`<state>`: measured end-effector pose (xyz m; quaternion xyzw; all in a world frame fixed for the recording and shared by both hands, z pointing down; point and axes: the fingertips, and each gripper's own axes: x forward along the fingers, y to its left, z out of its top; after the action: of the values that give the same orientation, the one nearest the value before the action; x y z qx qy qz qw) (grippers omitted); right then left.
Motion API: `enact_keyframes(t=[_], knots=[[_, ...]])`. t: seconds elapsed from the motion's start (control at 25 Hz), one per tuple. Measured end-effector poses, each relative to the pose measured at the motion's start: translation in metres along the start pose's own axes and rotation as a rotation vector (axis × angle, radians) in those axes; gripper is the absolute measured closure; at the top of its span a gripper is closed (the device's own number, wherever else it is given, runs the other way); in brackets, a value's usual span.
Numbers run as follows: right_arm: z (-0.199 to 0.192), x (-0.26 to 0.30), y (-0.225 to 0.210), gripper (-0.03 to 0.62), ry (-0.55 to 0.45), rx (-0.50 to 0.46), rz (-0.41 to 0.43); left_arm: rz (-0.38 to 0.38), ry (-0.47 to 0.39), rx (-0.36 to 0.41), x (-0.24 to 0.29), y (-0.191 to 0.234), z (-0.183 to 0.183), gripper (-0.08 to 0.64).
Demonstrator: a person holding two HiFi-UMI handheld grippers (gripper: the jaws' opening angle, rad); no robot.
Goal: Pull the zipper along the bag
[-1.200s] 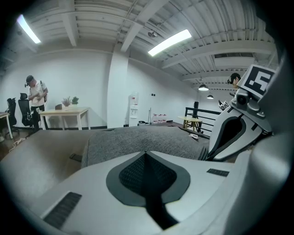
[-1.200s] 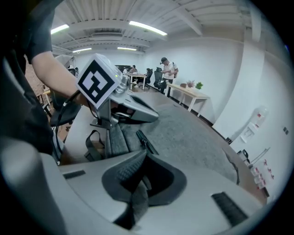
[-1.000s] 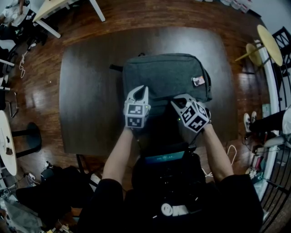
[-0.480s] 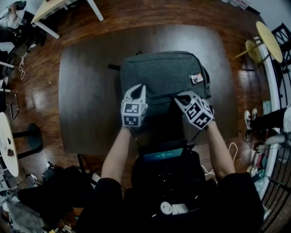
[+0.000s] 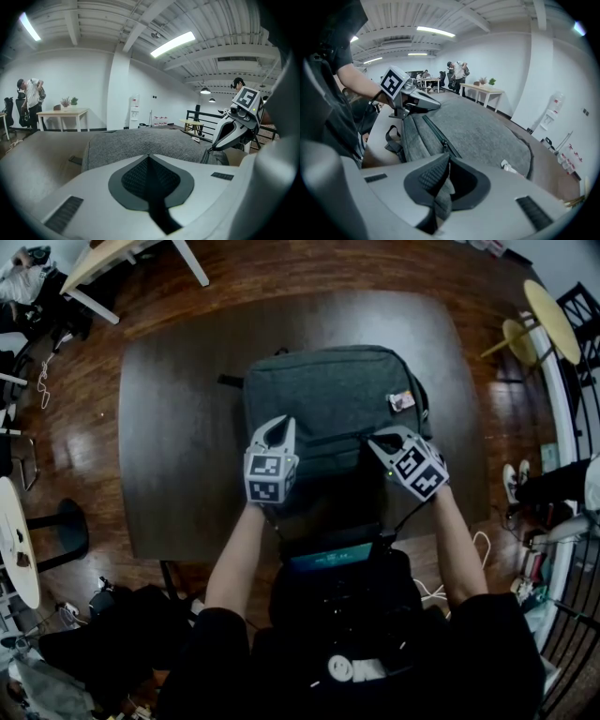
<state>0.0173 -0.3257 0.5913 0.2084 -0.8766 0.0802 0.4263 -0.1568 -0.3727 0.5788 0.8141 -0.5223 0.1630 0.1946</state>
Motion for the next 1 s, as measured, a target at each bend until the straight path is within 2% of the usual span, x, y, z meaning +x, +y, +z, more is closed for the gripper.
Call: enact_keyframes(t=[0.48,0.68,0.76,0.88,0.96,1.0], knots=[[-0.022,-0.009,-0.017,0.575,0.006,0.044,-0.034,-0.005,-0.019,0.012,-0.002,-0.002,0.005,0.558],[-0.027,-0.008,-0.022,0.574,0.012,0.037,-0.04,-0.012,0.0,0.002,-0.002,-0.002,0.0,0.558],[-0.037,-0.008,-0.029,0.574,0.051,0.033,-0.072,-0.013,0.001,0.005,-0.001,-0.001,-0.001,0.558],[-0.079,-0.02,-0.055,0.591,0.164,0.048,-0.166,-0.011,-0.004,0.01,0.0,0.0,0.001,0.558],[-0.088,-0.033,-0.061,0.591,0.148,0.108,-0.176,-0.011,-0.009,0.012,-0.001,0.002,0.001,0.558],[-0.087,-0.036,-0.061,0.591,0.147,0.102,-0.183,-0.011,-0.008,0.009,-0.001,0.003,0.001,0.558]])
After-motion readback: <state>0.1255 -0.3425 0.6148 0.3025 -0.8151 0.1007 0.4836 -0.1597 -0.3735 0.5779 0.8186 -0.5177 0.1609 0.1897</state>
